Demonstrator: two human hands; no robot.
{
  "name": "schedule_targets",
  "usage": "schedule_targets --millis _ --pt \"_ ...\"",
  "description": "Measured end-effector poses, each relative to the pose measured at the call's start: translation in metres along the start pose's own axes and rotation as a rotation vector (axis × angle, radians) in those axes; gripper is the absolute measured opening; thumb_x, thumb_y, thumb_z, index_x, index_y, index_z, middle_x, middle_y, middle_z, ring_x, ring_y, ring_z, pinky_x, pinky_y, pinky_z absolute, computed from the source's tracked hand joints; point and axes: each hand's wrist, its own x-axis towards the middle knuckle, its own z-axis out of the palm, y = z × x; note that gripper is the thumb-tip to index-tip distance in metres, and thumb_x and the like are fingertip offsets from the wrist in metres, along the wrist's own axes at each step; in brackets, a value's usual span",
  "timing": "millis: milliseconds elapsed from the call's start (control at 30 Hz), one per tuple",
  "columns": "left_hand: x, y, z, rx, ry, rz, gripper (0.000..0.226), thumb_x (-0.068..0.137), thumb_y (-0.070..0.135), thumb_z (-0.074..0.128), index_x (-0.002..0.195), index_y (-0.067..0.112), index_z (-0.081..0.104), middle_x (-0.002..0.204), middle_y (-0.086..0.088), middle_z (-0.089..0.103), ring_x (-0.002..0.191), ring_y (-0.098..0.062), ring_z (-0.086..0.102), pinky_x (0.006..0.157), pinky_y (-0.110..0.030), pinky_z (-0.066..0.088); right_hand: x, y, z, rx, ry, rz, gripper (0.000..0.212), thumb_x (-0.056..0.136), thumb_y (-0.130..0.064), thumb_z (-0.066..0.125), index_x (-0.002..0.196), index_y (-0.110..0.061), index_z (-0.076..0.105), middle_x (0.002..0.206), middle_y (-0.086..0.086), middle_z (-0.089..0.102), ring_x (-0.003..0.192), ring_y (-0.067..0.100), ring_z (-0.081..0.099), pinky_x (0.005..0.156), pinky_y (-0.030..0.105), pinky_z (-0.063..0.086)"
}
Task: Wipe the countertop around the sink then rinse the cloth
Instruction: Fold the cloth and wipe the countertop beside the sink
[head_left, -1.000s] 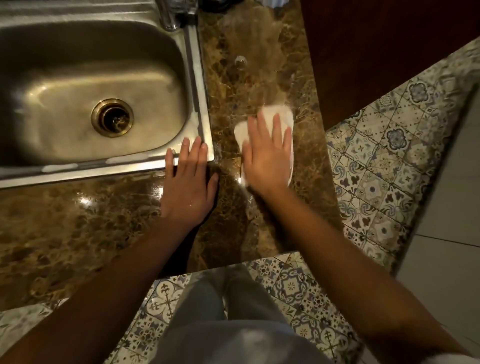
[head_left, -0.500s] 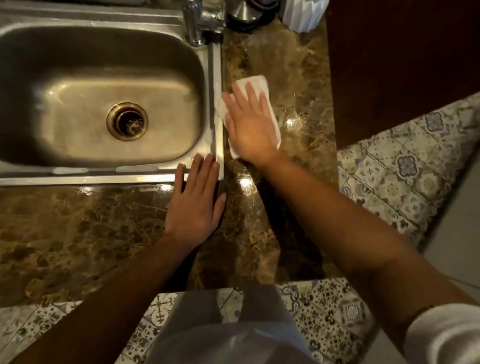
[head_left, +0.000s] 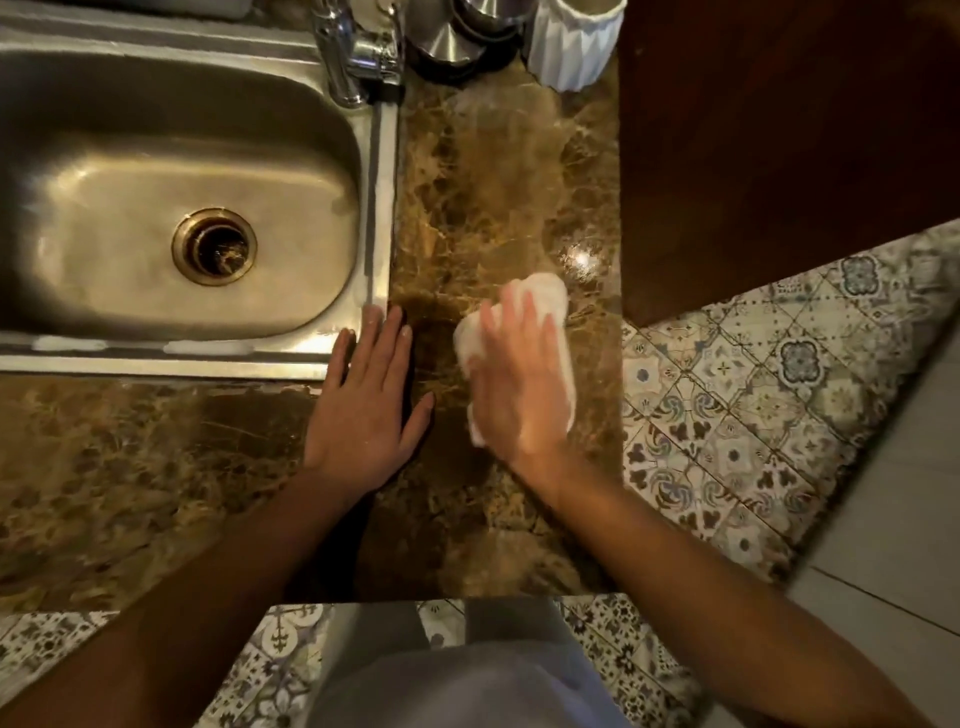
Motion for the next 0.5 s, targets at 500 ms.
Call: schedule_targets --millis 500 --pt "0.0 0.001 -0.001 0.014 0.039 -0.004 0.077 0.105 0.054 0.033 0.163 0.004 0.021 0.174 -0.011 0.009 0.162 -0.027 0.003 0.13 -0.052 0.011 0.168 0.031 -0.058 0.15 0.117 0.012 0.067 0.106 -0.037 0.035 0.162 -0.006 0.015 0.171 0.016 0.012 0.159 0.033 0.007 0.13 0.043 0.002"
